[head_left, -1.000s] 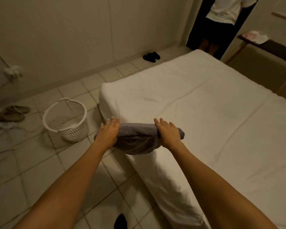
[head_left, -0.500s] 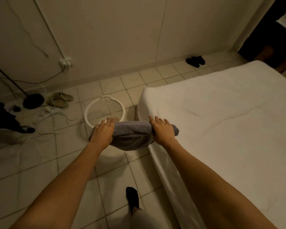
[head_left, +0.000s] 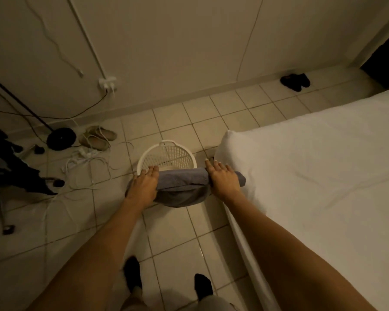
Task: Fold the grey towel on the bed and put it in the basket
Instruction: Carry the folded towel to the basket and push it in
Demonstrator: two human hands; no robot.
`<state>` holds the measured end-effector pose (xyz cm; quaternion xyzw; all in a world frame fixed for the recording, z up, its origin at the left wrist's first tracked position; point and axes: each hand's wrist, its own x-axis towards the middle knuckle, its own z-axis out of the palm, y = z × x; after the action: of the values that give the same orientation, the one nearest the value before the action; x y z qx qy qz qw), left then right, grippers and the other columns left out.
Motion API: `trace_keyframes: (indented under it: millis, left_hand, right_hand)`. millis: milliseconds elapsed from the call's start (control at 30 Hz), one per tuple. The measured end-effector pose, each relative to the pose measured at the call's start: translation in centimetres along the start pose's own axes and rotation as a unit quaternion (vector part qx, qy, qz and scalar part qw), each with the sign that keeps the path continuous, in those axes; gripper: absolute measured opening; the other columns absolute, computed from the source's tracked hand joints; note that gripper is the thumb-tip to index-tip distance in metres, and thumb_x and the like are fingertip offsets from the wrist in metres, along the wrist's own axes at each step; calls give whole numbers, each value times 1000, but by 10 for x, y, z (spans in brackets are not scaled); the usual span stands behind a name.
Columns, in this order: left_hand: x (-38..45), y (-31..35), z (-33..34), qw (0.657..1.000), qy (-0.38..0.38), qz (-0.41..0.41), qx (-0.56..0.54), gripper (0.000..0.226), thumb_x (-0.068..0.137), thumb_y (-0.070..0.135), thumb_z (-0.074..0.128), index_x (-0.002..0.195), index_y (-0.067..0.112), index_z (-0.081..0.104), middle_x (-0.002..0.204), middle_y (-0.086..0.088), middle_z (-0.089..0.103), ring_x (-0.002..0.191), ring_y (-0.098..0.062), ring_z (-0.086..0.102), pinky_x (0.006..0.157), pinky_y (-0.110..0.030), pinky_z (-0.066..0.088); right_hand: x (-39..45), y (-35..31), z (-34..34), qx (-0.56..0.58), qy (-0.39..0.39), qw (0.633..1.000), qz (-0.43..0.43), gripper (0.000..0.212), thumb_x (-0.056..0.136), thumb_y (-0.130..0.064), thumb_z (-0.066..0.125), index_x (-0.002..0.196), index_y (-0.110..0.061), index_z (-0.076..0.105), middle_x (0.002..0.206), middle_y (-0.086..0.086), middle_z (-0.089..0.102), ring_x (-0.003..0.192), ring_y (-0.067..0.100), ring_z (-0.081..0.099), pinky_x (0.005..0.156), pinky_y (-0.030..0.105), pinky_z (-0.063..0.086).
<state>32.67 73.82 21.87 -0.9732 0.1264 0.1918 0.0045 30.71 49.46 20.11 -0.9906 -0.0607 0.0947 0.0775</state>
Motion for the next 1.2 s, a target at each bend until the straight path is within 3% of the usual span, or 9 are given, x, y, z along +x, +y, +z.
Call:
trace_keyframes:
  millis: [567, 833, 1033, 1200]
  left_hand:
    - [177, -147, -36, 981, -58, 171, 63, 75, 93, 8, 51, 152, 6, 3, 160, -14, 11, 145, -35, 18, 116, -49, 26]
    - [248, -169, -32, 966, -100, 217, 100, 74, 93, 3, 50, 151, 7, 5, 160, -15, 8, 145, -37, 17, 115, -51, 24]
    - [295, -174, -24, 946, -155, 256, 123, 69, 97, 18, 47, 151, 7, 6, 159, -14, 12, 143, -35, 23, 115, -51, 26]
    - [331, -175, -10, 923, -196, 298, 143, 69, 98, 20, 43, 152, 9, 0, 161, -12, 5, 145, -36, 16, 117, -51, 21]
  right_hand:
    - [138, -106, 25, 61, -18, 975, 212, 82, 88, -33, 61, 150, -20, 10, 156, 14, 22, 144, 29, 20, 119, 44, 14]
    - [192, -112, 46, 82, -51, 959, 266, 81, 88, -34, 61, 150, -22, 11, 156, 12, 22, 144, 28, 19, 117, 42, 13]
    - [222, -111, 58, 128, -59, 939, 313, 77, 89, -23, 59, 150, -20, 12, 156, 12, 21, 144, 27, 19, 118, 41, 17]
    - [234, -114, 67, 181, -69, 912, 363, 76, 90, -20, 56, 150, -21, 10, 157, 11, 18, 145, 25, 16, 119, 40, 16]
